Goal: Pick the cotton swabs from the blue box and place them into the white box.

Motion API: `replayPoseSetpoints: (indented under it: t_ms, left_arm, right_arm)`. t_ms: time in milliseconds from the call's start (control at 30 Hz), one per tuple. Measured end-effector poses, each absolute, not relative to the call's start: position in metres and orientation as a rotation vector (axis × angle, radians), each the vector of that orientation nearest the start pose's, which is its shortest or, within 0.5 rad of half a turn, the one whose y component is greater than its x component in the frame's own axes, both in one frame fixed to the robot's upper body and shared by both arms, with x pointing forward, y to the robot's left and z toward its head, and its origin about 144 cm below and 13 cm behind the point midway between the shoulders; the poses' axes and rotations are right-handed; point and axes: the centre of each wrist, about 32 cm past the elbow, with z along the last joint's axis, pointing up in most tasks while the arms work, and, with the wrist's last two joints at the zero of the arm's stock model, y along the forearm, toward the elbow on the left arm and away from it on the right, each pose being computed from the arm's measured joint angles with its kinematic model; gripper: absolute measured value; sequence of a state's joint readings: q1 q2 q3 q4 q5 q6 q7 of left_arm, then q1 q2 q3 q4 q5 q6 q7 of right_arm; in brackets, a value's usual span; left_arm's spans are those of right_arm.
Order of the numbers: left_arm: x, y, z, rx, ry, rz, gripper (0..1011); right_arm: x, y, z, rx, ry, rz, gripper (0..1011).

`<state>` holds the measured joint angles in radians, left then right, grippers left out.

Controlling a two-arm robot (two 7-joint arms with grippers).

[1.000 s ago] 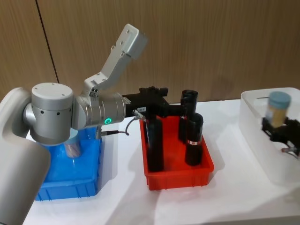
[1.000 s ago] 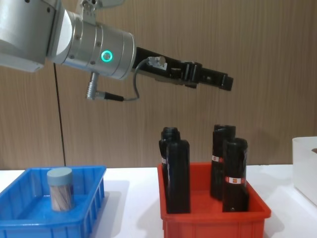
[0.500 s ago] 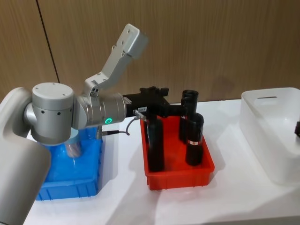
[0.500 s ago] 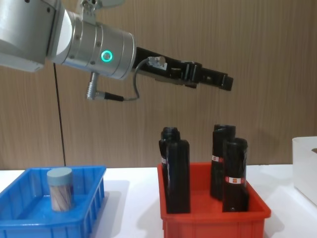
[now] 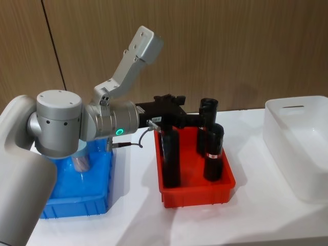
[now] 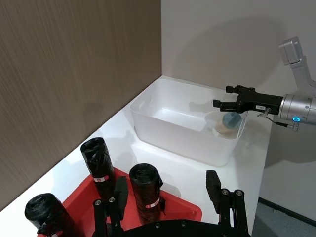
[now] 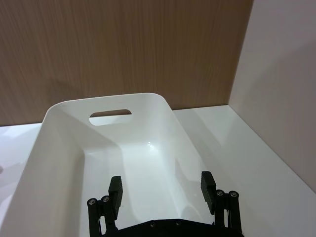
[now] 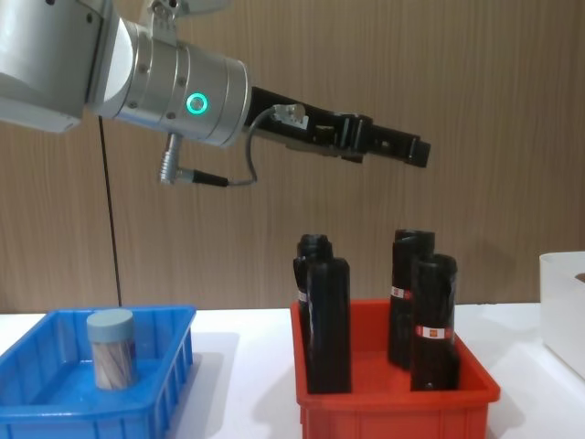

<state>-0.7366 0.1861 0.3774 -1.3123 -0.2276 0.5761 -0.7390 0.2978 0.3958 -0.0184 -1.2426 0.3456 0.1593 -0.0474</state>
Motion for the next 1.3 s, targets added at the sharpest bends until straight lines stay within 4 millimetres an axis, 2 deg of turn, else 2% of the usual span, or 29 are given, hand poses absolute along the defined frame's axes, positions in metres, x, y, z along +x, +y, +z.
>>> replayPoseSetpoints:
  t_ms: [833, 1100, 1300]
  left_arm:
    - [0.614, 0.184, 1.338, 0.251, 0.072, 0.587, 1000]
    - [0.608, 0.186, 1.327, 0.248, 0.043, 0.632, 1000]
    - [0.596, 0.189, 1.308, 0.24, -0.005, 0.705, 999]
  right_arm:
    - [0.532, -0.381, 1.172, -0.157, 0.098, -1.736, 1001]
    - [0.526, -0.365, 1.172, -0.148, 0.068, -1.681, 1001]
    - [0.515, -0.342, 1.173, -0.131, 0.033, -1.603, 1001]
